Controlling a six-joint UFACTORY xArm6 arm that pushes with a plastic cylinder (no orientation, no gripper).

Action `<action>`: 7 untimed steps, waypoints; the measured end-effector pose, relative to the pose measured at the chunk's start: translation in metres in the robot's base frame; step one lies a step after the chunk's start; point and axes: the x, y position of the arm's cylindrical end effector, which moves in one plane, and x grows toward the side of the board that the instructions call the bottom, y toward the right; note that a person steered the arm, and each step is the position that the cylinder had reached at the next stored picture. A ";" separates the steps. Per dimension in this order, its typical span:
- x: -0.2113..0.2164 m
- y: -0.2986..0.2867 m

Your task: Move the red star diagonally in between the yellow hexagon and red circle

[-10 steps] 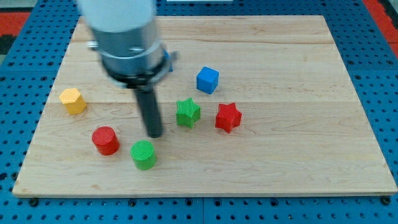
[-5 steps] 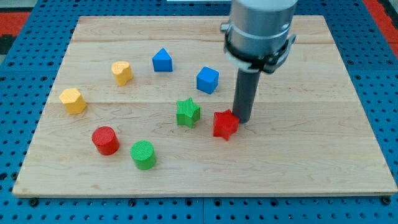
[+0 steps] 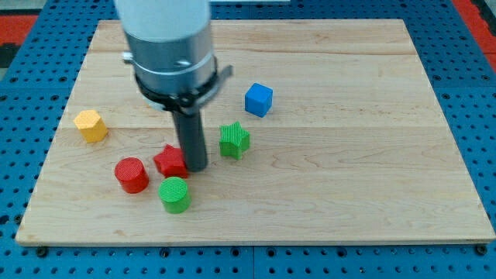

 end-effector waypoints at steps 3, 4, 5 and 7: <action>-0.052 -0.020; -0.052 -0.014; -0.013 0.032; 0.004 -0.023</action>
